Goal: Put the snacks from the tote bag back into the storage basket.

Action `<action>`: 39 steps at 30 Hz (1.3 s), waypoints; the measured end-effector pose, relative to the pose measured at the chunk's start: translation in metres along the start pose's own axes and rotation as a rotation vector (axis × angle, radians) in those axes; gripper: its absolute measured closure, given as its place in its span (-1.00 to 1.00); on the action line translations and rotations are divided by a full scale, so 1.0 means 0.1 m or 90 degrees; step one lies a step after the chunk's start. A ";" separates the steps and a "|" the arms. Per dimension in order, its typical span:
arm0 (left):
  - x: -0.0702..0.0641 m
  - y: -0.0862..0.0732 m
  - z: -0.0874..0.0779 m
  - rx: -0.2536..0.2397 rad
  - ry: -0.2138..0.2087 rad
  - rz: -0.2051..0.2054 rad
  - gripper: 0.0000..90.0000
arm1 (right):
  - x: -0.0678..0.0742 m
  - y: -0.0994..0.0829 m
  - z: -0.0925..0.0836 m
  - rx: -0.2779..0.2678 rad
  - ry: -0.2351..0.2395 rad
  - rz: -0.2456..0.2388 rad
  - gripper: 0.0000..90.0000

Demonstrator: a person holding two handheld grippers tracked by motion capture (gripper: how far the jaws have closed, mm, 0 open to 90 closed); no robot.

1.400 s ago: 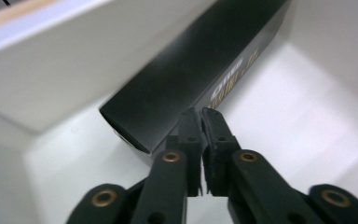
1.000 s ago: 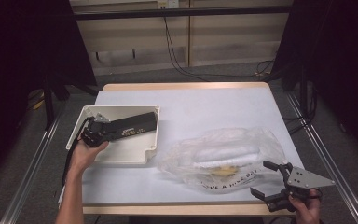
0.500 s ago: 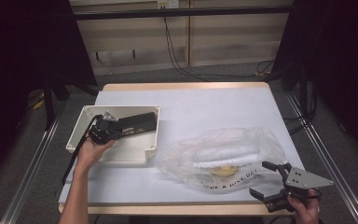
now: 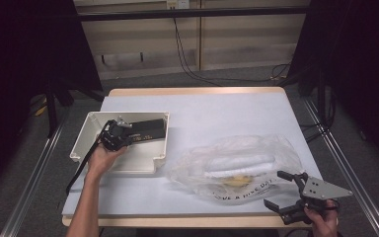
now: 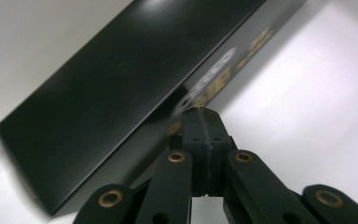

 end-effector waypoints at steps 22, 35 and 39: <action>-0.02 0.06 0.17 -0.010 0.010 0.015 0.90 | 0.00 0.00 -0.01 -0.002 -0.003 0.000 -0.99; -0.03 0.06 0.17 -0.022 0.001 0.012 0.63 | 0.01 0.00 -0.02 -0.004 0.000 0.005 -0.99; -0.05 0.08 0.05 -0.053 -0.016 0.000 0.41 | 0.00 0.00 -0.03 -0.001 -0.005 -0.001 -0.99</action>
Point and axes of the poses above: each handheld gripper's, and its own axes: z roughly forward along the jaws, y roughly out of its top, x roughly to its left, the point moved 4 cm from there along z, roughly forward along the jaws, and after that the axes turned 3 degrees about -z, right-handed, at the moved point
